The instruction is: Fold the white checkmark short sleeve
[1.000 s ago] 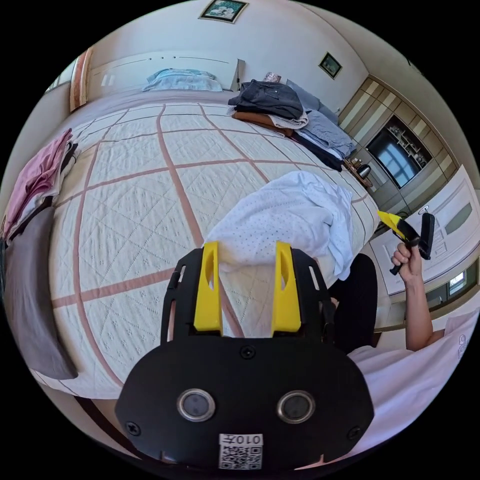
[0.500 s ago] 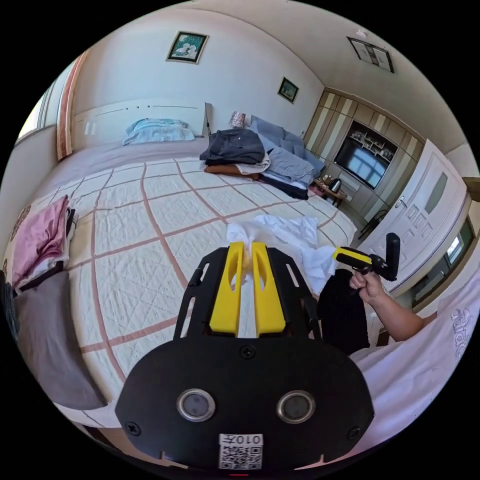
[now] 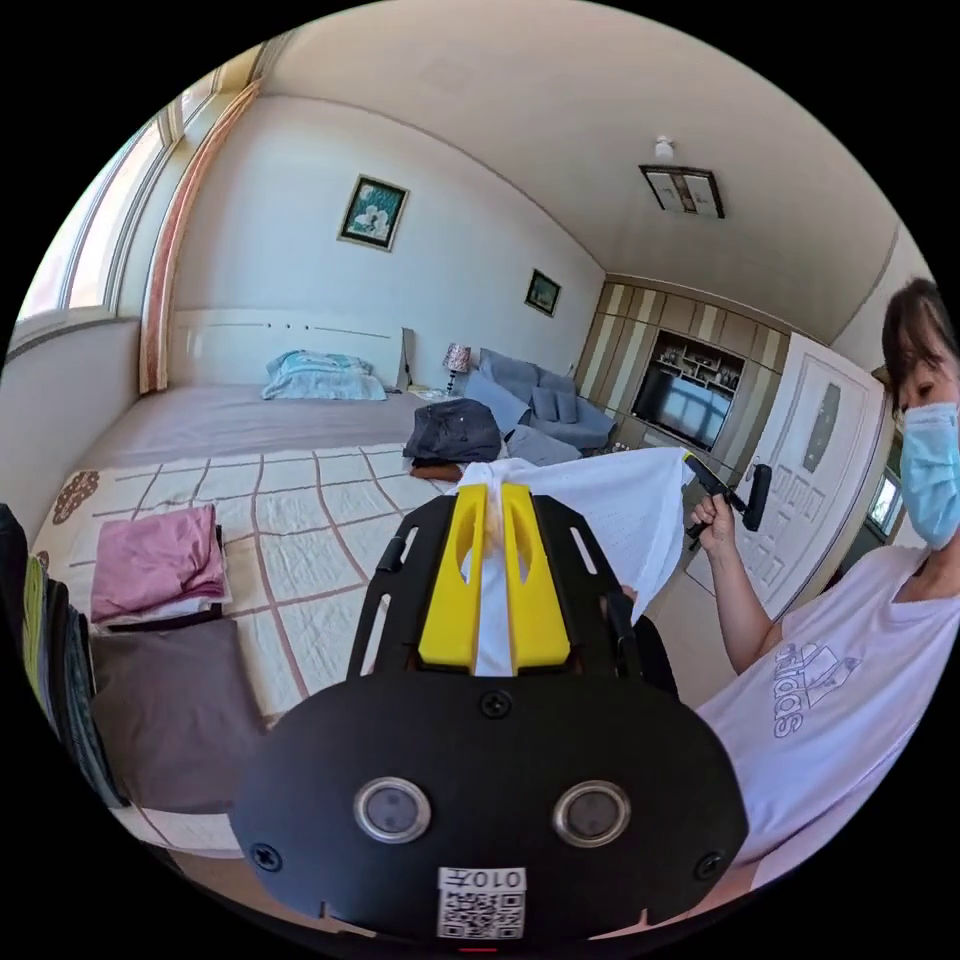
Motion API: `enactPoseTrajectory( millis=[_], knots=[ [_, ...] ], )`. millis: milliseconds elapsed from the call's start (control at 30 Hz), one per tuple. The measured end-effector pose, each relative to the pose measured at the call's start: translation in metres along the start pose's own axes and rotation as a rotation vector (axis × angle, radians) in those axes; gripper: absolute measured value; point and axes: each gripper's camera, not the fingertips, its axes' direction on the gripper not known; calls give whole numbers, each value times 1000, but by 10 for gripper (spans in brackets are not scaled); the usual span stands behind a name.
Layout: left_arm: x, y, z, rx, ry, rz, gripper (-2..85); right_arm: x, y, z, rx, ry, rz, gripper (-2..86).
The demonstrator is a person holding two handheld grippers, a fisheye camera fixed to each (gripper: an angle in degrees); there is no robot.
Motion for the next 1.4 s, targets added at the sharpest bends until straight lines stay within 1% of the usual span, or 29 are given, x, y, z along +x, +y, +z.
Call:
enactPoseTrajectory(
  millis=[33, 67, 100, 133, 167, 200, 233, 267, 300, 367, 433, 467, 500, 533, 567, 600, 633, 667, 733, 800, 933, 1067, 1133, 1200, 1233, 1267, 1300, 1367, 1400],
  knots=[
    [-16, 0, 16, -48, 5, -67, 26, -3, -14, 26, -65, 2, 15, 34],
    [-26, 0, 26, -75, 7, -98, 29, -7, -27, 64, -196, 36, 19, 38],
    [-47, 3, 49, -143, -14, -155, 35, -9, -31, 87, -277, 45, 12, 41],
    [-72, 11, 73, -223, -50, -240, 43, -12, -33, 134, -431, 26, -18, 49],
    [-84, 18, 84, -261, -46, -285, 46, -13, -27, 169, -546, -23, -11, 60],
    [-97, 30, 99, -298, -41, -333, 52, -13, -22, 180, -574, -56, 2, 64],
    [-94, 40, 101, -280, -80, -327, 55, -15, -13, 186, -575, -124, 35, 74],
    [-88, 44, 99, -259, -105, -302, 57, -20, -2, 181, -528, -159, 42, 80],
    [-70, 50, 95, -227, -155, -229, 61, -24, 5, 177, -504, -169, 33, 84],
    [-41, 59, 97, -251, -200, -80, 67, -50, 45, 164, -467, -239, -73, 101],
    [3, 76, 114, -376, -253, 210, 79, -74, 78, 155, -449, -261, -187, 118],
    [13, 82, 120, -420, -286, 284, 82, -84, 97, 148, -445, -206, -215, 130],
    [29, 93, 134, -509, -362, 411, 90, -86, 104, 145, -443, -170, -202, 131],
    [38, 103, 147, -575, -385, 502, 95, -83, 114, 141, -433, -130, -148, 133],
    [40, 106, 152, -590, -366, 524, 98, -77, 120, 138, -433, -145, -92, 132],
    [41, 106, 157, -577, -279, 516, 103, -77, 121, 137, -441, -163, -79, 131],
    [39, 103, 163, -562, -175, 481, 106, -82, 120, 136, -460, -195, -101, 132],
    [39, 101, 167, -572, -143, 476, 107, -95, 119, 136, -470, -211, -173, 135],
    [45, 102, 186, -637, -180, 553, 106, -118, 120, 139, -490, -211, -308, 139],
    [47, 102, 192, -623, -194, 574, 98, -135, 123, 149, -535, -204, -394, 138],
    [33, 90, 197, -598, -289, 464, 42, -153, 127, 185, -619, -266, -387, 132],
    [14, 58, 192, -558, -220, 359, 14, -185, 132, 221, -695, -278, -519, 129],
    [-7, 17, 184, -484, -125, 281, 8, -192, 124, 235, -720, -252, -546, 128],
    [-31, -21, 176, -411, -109, 192, 7, -186, 103, 248, -721, -199, -476, 129],
    [-49, -48, 169, -330, -121, 128, 7, -177, 86, 256, -719, -163, -381, 130],
    [-59, -60, 166, -286, -130, 91, 8, -169, 71, 261, -716, -173, -304, 131],
    [-80, -81, 163, -214, -156, 5, 10, -166, 65, 261, -716, -182, -271, 132],
    [-109, -102, 174, -218, -195, -73, 16, -166, 47, 249, -667, -257, -201, 132],
    [-125, -107, 187, -287, -177, -123, 23, -170, 46, 243, -647, -279, -204, 132]
  ],
)
